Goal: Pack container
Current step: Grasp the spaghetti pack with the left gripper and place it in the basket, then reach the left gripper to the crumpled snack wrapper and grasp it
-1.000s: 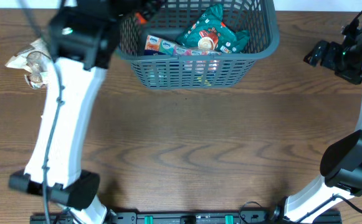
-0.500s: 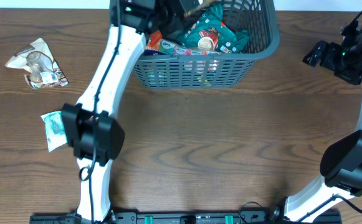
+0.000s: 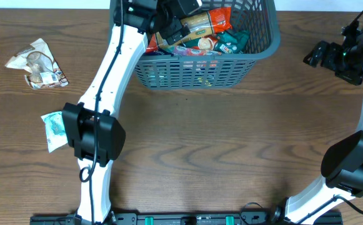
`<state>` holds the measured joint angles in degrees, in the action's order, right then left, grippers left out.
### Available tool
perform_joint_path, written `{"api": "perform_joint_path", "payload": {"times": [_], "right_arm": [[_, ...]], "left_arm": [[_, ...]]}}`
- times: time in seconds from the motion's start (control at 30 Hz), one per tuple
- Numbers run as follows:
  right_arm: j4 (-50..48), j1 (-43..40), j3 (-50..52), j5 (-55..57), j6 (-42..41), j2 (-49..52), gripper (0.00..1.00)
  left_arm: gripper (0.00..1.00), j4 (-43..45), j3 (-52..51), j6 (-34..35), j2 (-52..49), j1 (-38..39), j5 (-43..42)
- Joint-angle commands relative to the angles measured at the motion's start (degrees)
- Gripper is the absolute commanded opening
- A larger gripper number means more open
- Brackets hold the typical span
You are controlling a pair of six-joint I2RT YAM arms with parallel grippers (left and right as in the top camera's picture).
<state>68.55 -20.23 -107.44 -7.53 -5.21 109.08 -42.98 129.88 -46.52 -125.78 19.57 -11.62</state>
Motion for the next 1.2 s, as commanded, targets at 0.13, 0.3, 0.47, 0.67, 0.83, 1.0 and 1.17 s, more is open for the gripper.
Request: {"api": "perform_joint_path", "payload": {"times": [0.13,0.3,0.47,0.67,0.83,1.0,1.17], "right_arm": [[0.0,0.4,0.1,-0.4,1.2,-0.2,0.99],[-0.3,0.4,0.1,-0.4,1.9,-0.2,0.99],[-0.3,0.4,0.1,-0.4,2.8,-0.2,0.99],[-0.5,0.4,0.1,-0.4,2.8,-0.2,0.99],[-0.8,0.4,0.1,-0.4,2.7,-0.2,0.99],[-0.8,0.4,0.1,-0.4,2.8,-0.2,0.99],[-0.9,0.4,0.1,-0.4,2.7,-0.2,0.99]], "left_arm": [[0.99,-3.9,1.7,9.5,14.9,-0.3,9.8],[0.98,-6.9,1.7,11.8,25.0,-1.1,18.9],[0.98,-9.6,1.7,26.1,31.6,-11.1,20.7],[0.99,-12.5,1.7,42.9,28.1,-28.9,19.6],[0.99,-13.8,1.7,48.8,18.2,-35.9,19.6],[0.99,-14.0,1.7,52.9,7.1,-38.6,19.6],[0.98,-14.0,1.7,54.2,-1.9,-40.3,19.6]]}}
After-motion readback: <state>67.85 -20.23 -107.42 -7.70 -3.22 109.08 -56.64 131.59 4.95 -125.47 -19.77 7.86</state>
